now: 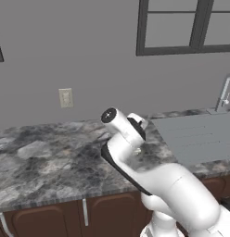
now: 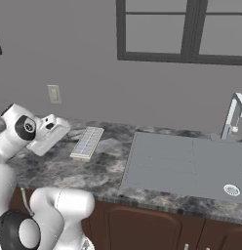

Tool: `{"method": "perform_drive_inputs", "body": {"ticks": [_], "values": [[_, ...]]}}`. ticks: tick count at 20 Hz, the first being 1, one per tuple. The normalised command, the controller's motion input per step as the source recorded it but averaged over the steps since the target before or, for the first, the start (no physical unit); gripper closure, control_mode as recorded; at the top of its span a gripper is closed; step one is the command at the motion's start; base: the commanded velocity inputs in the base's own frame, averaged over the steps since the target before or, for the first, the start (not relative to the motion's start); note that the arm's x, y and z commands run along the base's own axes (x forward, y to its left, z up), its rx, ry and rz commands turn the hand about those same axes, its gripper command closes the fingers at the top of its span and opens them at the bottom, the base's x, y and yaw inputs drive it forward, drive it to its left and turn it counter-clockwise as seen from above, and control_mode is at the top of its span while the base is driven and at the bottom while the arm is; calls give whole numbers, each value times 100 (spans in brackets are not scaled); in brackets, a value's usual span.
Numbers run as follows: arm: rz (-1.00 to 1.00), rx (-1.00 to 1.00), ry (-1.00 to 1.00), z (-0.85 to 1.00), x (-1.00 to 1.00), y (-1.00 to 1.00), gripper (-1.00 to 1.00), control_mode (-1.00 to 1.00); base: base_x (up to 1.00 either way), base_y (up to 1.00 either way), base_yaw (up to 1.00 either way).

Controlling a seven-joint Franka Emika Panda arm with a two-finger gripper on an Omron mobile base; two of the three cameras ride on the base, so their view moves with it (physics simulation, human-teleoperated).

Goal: The ice cube tray has been filled with water. Take the tray and place it in the freezer to make ice. Close the freezer door after placing the tray.

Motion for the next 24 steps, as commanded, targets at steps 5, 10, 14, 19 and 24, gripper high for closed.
{"method": "perform_drive_inputs", "body": {"ticks": [5,10,14,19,24], "values": [[20,-29,3,-55,13,0,-100,-100,0,0,0],[19,-19,11,-38,34,0,-100,-100,0,0,0],[17,-9,15,-33,55,0,-100,-100,0,0,0],[14,-3,13,-36,47,0,-100,-100,0,0,0],[10,-1,1,-29,39,1,-100,-100,0,0,0]]}}
